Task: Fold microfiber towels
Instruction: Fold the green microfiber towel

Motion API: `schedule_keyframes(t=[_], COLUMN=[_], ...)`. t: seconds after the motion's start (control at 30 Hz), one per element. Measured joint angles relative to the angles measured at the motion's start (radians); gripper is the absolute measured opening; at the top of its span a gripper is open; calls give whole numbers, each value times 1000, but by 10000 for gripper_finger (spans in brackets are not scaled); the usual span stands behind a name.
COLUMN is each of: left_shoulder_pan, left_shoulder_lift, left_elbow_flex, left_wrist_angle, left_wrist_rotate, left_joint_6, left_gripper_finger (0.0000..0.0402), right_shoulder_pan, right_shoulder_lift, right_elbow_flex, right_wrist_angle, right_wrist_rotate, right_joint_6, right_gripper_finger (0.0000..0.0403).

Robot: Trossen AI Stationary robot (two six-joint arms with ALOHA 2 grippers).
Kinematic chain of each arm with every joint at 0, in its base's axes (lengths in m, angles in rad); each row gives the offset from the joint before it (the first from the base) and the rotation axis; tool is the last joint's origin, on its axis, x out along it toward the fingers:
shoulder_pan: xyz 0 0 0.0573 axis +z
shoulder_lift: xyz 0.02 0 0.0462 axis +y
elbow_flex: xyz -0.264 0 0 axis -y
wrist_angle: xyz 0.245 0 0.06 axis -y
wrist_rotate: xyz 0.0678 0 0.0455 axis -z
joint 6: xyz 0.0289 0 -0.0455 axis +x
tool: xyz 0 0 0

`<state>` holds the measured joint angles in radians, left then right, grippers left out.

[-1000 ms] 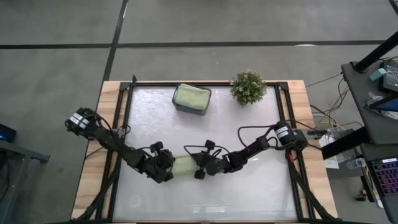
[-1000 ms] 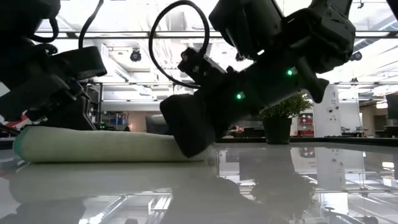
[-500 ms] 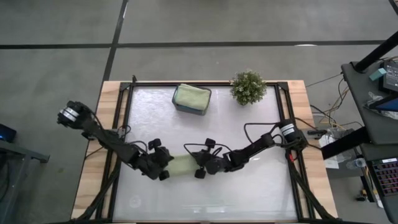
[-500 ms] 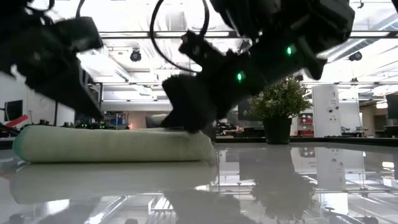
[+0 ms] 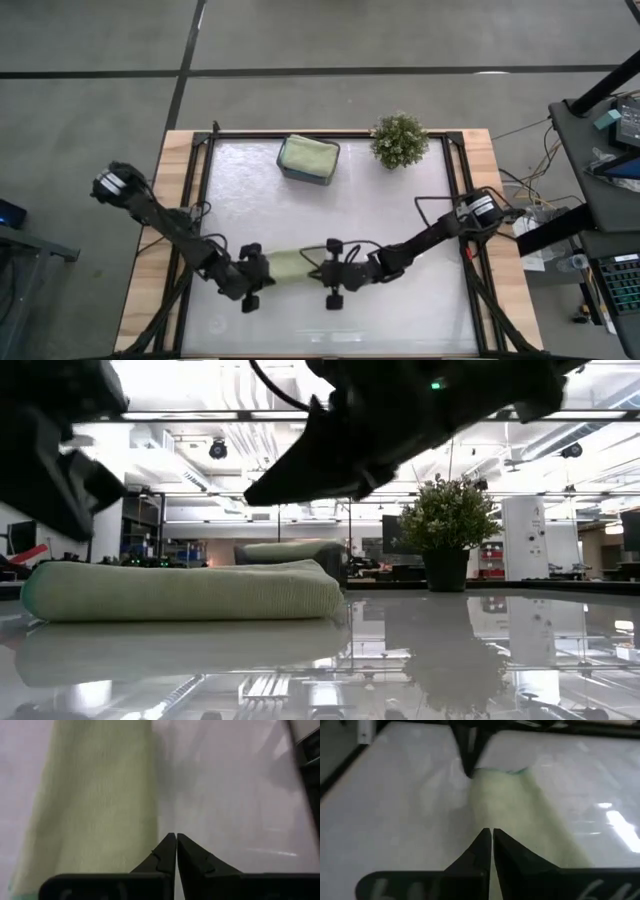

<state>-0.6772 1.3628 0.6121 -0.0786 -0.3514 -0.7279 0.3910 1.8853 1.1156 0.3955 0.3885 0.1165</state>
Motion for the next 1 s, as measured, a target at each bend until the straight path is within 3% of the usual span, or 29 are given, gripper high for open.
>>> schedule_keyframes(t=[0.27, 0.43, 0.8, 1.0], left_shoulder_pan=[0, 1, 1, 3], left_shoulder_lift=[161, 188, 0, -100], left_elbow_flex=[-2, 1, -5, -20], left_wrist_angle=[26, 33, 5, 8], left_wrist_rotate=[27, 66, 95, -85], left_joint_6=[-73, -100, -42, 101], left_gripper_finger=[0, 0, 0, 0], right_shoulder_pan=[6, 1, -4, -33], right_shoulder_lift=[84, 117, 13, -11], right_elbow_flex=[-19, -22, -24, -24], right_wrist_angle=[-1, 3, -23, -8], right_wrist_rotate=[-19, -22, -11, 138], right_joint_6=[73, 100, 49, -20], right_gripper_finger=[12, 12, 12, 12])
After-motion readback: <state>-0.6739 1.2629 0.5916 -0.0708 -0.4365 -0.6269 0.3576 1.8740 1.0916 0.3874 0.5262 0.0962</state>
